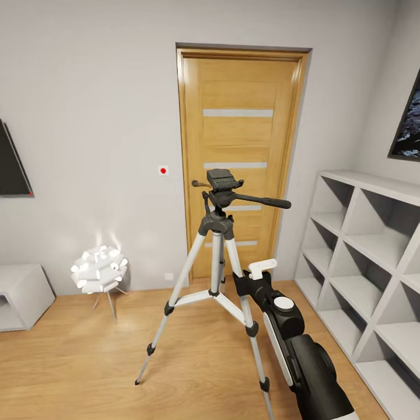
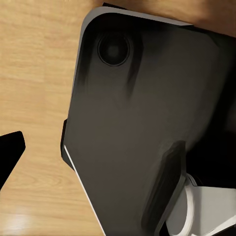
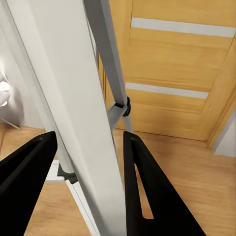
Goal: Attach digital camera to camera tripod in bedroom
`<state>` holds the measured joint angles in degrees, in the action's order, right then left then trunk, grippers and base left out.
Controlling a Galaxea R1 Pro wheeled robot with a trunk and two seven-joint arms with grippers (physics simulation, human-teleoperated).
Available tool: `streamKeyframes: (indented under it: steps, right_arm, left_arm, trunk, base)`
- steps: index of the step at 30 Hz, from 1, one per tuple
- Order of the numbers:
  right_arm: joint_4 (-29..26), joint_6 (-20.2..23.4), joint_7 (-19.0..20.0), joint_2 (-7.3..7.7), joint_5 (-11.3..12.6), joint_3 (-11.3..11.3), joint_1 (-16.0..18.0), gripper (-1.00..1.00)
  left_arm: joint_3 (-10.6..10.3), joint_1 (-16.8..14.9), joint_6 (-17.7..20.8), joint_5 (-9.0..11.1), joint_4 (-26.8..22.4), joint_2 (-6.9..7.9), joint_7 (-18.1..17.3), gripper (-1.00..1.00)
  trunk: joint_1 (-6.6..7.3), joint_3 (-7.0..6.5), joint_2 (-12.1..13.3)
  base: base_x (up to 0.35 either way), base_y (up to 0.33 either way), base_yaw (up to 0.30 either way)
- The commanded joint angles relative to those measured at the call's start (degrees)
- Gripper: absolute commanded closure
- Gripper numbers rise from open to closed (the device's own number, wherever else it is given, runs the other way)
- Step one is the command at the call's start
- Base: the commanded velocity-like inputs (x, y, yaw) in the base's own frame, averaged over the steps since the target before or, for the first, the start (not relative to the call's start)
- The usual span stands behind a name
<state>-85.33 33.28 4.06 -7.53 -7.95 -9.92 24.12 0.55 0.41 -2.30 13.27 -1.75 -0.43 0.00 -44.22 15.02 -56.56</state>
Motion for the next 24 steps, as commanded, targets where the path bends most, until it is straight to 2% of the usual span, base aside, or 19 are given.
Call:
streamKeyframes:
  steps: [1, 24]
  right_arm:
    - [-0.1, 0.3, 0.4, -0.03, -0.6, 0.0, 0.0, 1.00]
    - [0.1, 0.3, 0.4, -0.03, -0.7, 0.0, 0.0, 1.00]
  left_arm:
    - [0.0, 0.0, -0.1, 0.4, -0.1, -0.01, 0.0, -1.00]
    - [0.1, 0.0, -0.1, 0.4, -0.1, -0.03, 0.0, -1.00]
  trunk:
    - [-0.01, 0.06, 0.0]
    - [-0.01, 0.06, 0.0]
  base:
    - [0.031, 0.000, 0.000]
    - [0.026, 0.000, 0.000]
